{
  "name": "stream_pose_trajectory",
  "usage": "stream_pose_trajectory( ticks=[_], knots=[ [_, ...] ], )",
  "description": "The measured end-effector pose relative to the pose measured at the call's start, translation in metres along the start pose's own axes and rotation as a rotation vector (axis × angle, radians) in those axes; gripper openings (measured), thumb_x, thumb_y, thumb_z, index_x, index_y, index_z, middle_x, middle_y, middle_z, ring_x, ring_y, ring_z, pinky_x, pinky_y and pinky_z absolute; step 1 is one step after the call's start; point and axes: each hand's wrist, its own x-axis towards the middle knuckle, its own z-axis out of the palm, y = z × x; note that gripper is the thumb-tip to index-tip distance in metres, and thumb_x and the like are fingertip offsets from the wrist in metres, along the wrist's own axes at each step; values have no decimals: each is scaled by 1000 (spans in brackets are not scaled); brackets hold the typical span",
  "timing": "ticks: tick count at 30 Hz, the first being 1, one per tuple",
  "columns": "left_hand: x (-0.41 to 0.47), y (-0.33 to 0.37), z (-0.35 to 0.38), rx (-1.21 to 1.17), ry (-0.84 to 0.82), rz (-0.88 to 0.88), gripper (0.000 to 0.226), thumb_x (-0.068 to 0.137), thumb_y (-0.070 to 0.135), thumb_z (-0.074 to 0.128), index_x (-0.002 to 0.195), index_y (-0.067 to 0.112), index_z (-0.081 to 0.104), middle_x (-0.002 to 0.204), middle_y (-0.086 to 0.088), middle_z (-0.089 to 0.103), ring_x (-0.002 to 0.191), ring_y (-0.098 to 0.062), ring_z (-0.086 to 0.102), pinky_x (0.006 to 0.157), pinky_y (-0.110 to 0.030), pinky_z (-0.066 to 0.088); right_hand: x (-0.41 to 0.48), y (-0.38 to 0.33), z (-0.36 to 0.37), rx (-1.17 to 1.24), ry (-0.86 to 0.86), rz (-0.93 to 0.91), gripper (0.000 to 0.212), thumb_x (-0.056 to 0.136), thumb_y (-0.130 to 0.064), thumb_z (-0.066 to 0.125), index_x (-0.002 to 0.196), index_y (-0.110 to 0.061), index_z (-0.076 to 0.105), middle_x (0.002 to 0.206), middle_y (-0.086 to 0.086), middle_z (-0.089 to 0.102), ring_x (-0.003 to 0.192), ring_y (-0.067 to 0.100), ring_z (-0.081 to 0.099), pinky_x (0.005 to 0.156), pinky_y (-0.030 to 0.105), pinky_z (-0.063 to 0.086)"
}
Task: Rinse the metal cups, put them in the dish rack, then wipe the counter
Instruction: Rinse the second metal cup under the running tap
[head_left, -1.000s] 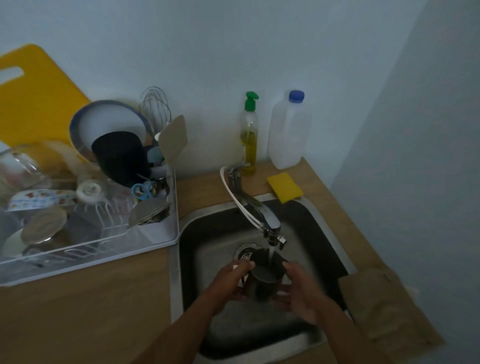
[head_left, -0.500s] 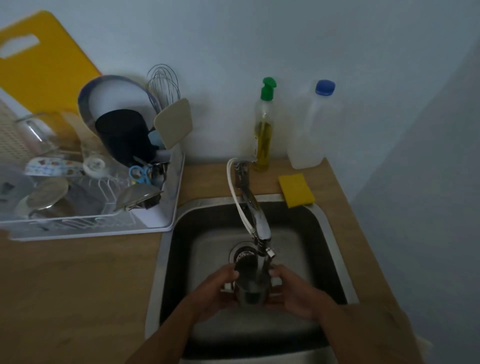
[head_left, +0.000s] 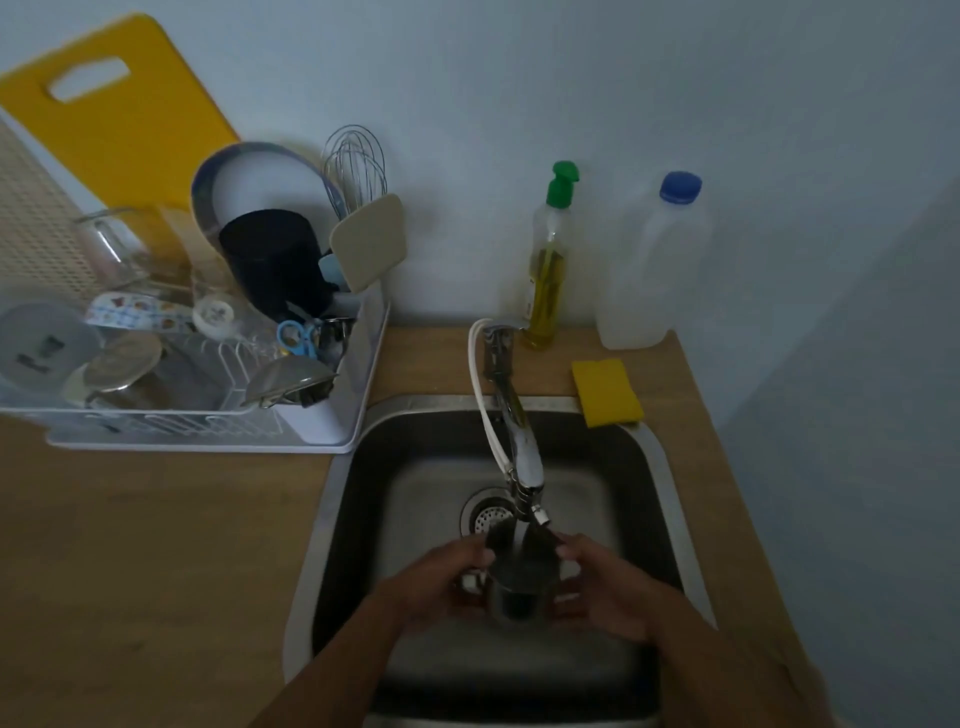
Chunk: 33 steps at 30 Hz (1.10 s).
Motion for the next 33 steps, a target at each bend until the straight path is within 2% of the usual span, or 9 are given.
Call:
stream_pose_trajectory(
  ticks=[5, 10, 14, 17, 20, 25, 27, 30, 33],
  knots=[
    [9, 5, 17, -24, 82, 115, 45, 77, 33, 64, 122, 31, 63, 122, -9, 64, 112, -31, 57, 96, -46, 48, 7, -15, 4, 50, 87, -111, 62, 68, -46, 69, 122, -16, 61, 128, 25, 55, 113, 41, 57, 89, 47, 53],
    [-2, 6, -4, -142, 132, 41, 32, 82, 26, 59, 112, 14, 64, 106, -13, 67, 90, -30, 64, 73, -39, 54, 8, -4, 22, -7, 30, -58, 59, 69, -48, 73, 120, -21, 60, 129, 26, 51, 115, 43, 56, 96, 51, 51],
    [4, -4, 23, -27, 73, 76, 28, 91, 26, 55, 116, 24, 65, 120, -10, 62, 111, -32, 58, 93, -46, 52, 8, -4, -12, -1, 85, -56, 70, 63, -43, 70, 127, -20, 57, 131, 29, 51, 118, 49, 52, 104, 55, 44],
    [-1, 7, 22, -77, 159, 130, 27, 90, 27, 55, 114, 34, 66, 114, -4, 68, 105, -27, 61, 88, -44, 53, 17, -9, 12, 55, 151, -137, 67, 61, -52, 74, 117, -17, 64, 125, 24, 57, 113, 41, 57, 93, 49, 52],
    [-5, 10, -1, -157, 183, 48, 22, 91, 24, 53, 111, 25, 64, 116, -10, 62, 99, -30, 60, 82, -42, 52, 14, 2, 31, 50, 99, -113, 45, 76, -47, 65, 111, -20, 65, 119, 22, 60, 110, 41, 60, 95, 48, 51],
    [-1, -8, 23, -22, 42, 17, 30, 89, 27, 58, 119, 25, 65, 121, -9, 61, 115, -30, 55, 98, -48, 49, 6, 6, -13, 36, 99, 3, 72, 68, -46, 71, 129, -14, 53, 130, 28, 53, 117, 48, 54, 99, 52, 47],
    [0, -6, 35, -28, 82, 89, 32, 87, 30, 61, 119, 28, 65, 118, -6, 67, 114, -30, 59, 96, -45, 50, 14, -1, -8, 84, 177, -69, 79, 59, -53, 75, 125, -13, 58, 128, 25, 54, 112, 43, 57, 87, 50, 54],
    [-1, -1, 18, -154, 194, 95, 39, 82, 30, 62, 120, 21, 63, 121, -12, 65, 107, -33, 61, 93, -48, 49, 20, -1, 23, 78, 187, -142, 57, 67, -54, 68, 107, -14, 69, 116, 22, 63, 101, 35, 62, 84, 43, 54],
    [-6, -5, 0, -94, 172, 8, 31, 83, 30, 62, 112, 19, 62, 123, -14, 57, 108, -35, 58, 97, -48, 47, 9, 8, 21, 13, 114, -67, 62, 64, -54, 73, 114, -19, 64, 118, 23, 60, 105, 39, 62, 89, 45, 52]
  ],
)
